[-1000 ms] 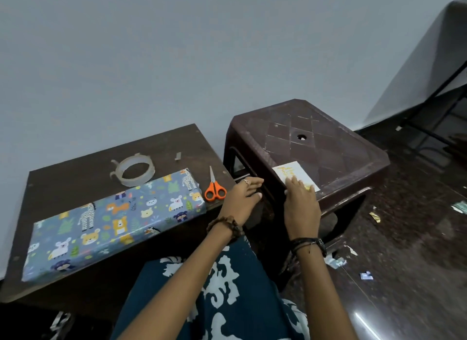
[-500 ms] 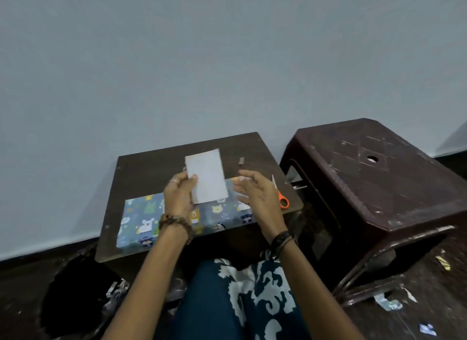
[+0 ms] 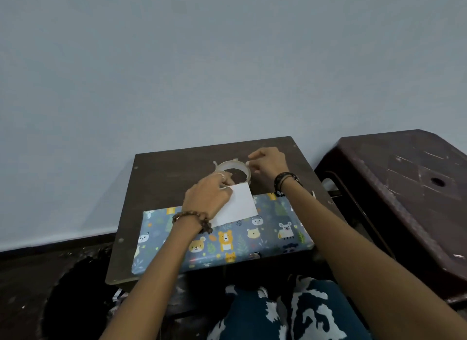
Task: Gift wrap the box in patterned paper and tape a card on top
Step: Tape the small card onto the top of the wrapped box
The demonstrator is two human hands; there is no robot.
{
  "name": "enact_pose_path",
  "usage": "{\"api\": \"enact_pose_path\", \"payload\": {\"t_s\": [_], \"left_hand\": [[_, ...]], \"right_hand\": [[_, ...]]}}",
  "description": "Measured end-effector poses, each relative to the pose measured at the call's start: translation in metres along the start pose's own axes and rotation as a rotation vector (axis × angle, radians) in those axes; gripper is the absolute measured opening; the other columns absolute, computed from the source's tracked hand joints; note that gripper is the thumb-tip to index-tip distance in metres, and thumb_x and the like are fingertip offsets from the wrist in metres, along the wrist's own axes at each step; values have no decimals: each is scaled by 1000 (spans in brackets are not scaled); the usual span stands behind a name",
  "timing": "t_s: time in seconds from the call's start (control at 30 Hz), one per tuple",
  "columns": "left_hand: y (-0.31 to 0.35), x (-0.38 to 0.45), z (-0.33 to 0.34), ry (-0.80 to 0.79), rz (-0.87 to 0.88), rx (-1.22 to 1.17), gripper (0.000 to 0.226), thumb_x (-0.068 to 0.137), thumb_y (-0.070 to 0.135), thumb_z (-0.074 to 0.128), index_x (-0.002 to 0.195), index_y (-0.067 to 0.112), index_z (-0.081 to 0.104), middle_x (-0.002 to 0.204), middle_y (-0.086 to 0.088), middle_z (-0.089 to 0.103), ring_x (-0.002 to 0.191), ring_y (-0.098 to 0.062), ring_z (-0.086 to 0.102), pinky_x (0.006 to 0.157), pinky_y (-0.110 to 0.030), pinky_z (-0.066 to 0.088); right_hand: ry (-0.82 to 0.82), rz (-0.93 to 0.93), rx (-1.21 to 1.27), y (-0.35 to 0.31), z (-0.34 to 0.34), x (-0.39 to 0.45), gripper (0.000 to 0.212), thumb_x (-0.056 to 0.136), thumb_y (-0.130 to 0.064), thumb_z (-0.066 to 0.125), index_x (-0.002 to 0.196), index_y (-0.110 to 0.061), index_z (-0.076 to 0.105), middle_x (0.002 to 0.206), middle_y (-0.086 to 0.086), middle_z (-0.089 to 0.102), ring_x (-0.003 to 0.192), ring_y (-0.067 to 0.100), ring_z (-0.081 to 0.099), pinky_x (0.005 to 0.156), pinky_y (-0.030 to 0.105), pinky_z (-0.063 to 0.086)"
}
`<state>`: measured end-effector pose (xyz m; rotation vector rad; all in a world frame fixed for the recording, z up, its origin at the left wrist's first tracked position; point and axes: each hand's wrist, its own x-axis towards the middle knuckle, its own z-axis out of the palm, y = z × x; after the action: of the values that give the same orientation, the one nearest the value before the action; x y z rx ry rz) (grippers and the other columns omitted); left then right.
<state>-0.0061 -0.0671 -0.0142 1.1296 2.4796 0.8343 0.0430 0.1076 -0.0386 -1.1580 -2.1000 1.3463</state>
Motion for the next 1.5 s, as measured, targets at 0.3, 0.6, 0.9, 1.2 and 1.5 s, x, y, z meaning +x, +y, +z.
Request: {"api": "enact_pose_path", "payload": {"t_s": [0.3, 0.6, 0.9, 1.2, 1.5], "left_hand": [[3, 6, 18, 67, 50, 423, 26, 97, 27, 34, 108, 14, 53, 102, -12, 64, 95, -34, 59, 74, -33, 41], [-2, 7, 21, 104, 106, 430, 22, 95, 25, 35, 104, 16, 53, 98, -8, 65, 89, -30, 59, 64, -29, 32], [0, 9, 20, 111, 106, 408, 25, 96, 25, 34, 109, 15, 54, 100, -8, 66, 90, -28, 59, 66, -27, 31], [1, 7, 20, 119, 101, 423, 27, 97, 25, 33, 112, 15, 52, 99, -9, 66, 89, -29, 60, 67, -28, 33], [-3, 0, 8, 128, -4, 96, 19, 92, 17, 40, 104, 18, 54, 101, -5, 62, 92, -28, 55, 69, -28, 31]], "right_hand": [[-110, 100, 190, 6, 1, 15, 19, 78, 5, 68, 71, -12, 64, 75, 6, 67, 63, 14, 64, 56, 17, 56], [28, 146, 220, 6, 2, 27, 25, 85, 12, 45, 80, -11, 54, 77, 16, 65, 54, 19, 67, 53, 25, 57], [1, -589, -1004, 11, 2, 20, 42, 88, -3, 47, 129, -14, 41, 92, 12, 67, 86, 33, 60, 69, 34, 40], [-79, -260, -347, 14, -26, 23, 37, 84, 1, 49, 118, -11, 52, 96, 11, 71, 100, 22, 62, 82, 24, 44], [-127, -327, -183, -25, 18, 16, 15, 79, -5, 61, 91, -14, 66, 83, 6, 71, 86, 16, 65, 75, 21, 48]]}}
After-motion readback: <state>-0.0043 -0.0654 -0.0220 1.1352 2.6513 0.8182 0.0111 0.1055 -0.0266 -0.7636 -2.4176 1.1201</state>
